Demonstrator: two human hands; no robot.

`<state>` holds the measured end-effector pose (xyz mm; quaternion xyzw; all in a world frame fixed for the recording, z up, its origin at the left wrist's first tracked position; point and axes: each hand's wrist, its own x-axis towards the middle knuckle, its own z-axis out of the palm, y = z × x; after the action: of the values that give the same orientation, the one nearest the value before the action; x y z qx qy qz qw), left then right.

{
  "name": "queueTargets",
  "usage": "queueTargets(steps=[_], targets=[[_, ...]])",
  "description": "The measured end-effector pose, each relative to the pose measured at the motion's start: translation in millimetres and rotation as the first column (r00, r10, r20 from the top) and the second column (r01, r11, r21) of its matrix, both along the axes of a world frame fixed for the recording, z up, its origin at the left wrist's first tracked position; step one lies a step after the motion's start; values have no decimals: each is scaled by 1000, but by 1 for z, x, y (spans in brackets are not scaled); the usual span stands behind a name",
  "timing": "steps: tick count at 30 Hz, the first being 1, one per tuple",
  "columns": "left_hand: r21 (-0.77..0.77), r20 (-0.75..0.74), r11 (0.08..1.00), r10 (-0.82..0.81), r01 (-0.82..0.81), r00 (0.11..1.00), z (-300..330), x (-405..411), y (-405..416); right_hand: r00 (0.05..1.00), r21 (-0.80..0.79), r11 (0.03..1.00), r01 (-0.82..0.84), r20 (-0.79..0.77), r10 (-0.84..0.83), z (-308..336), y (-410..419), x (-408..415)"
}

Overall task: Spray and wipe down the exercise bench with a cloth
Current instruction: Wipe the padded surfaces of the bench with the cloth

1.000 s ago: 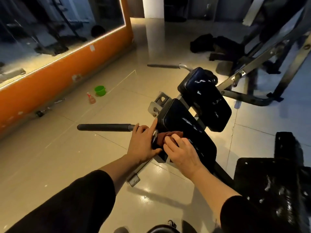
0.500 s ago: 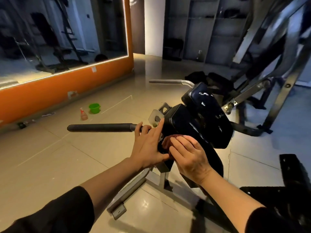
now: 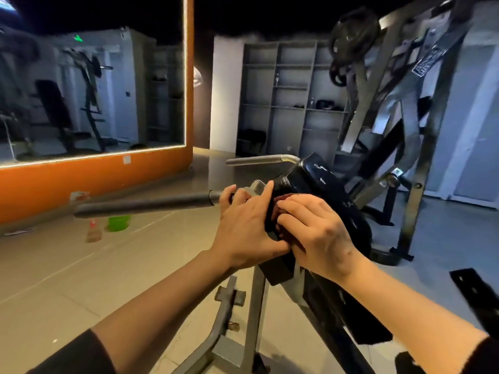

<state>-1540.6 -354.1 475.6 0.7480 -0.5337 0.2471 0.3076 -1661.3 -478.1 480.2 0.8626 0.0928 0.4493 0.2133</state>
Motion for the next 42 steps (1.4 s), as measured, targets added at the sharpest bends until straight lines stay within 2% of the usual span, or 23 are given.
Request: queueTargets(steps=[5, 8, 12, 17, 20, 21, 23, 25, 27, 31, 33, 35, 38, 42], targets=[[-134, 91, 990, -27, 39, 995, -21, 2, 2, 999, -81, 996, 27, 48, -23, -28, -4, -10], [-109, 91, 994, -23, 33, 996, -12, 0, -1, 995, -30, 999, 38, 92, -35, -23, -2, -8], [-75, 39, 997, -29, 32, 999, -4, 6, -8, 996, -10, 996, 88, 9, -88, 1, -5, 1], [-31, 63, 1000, 3, -1, 998, -5, 2, -6, 995, -32, 996, 85, -40, -86, -33, -11, -39], [6, 66, 997, 71, -71, 995, -1, -7, -5, 997, -49, 996, 76, -4, -77, -34, -16, -40], [-22, 56, 997, 80, -79, 995, -4, -11, -4, 997, -30, 997, 75, 24, -74, -25, -15, -30], [-170, 13, 984, 63, -60, 998, -14, -20, -5, 996, 29, 997, 66, 55, -68, -5, -10, -6], [-370, 13, 926, 79, -68, 997, -26, -26, -10, 998, 33, 998, 53, 17, -53, 5, -4, 6], [-461, 44, 878, 168, -129, 985, -36, -33, -14, 999, -6, 999, 39, -38, -39, -3, -7, -8], [-335, 89, 913, 275, -231, 957, -60, -53, -17, 992, -120, 993, 13, -123, -27, -38, -23, -59], [-328, 85, 902, 324, -280, 942, -67, -59, -16, 994, -167, 986, 8, -111, -27, -31, -27, -52], [-325, 81, 889, 368, -324, 926, -64, -61, -13, 998, -145, 989, 39, -49, -46, -13, -19, -24], [-273, 103, 889, 407, -368, 908, -56, -65, -7, 999, -19, 999, 39, 24, -39, 11, -3, 7], [-276, 69, 885, 406, -374, 911, -54, -75, -5, 997, -37, 999, -25, -76, 22, -15, -17, -22]])
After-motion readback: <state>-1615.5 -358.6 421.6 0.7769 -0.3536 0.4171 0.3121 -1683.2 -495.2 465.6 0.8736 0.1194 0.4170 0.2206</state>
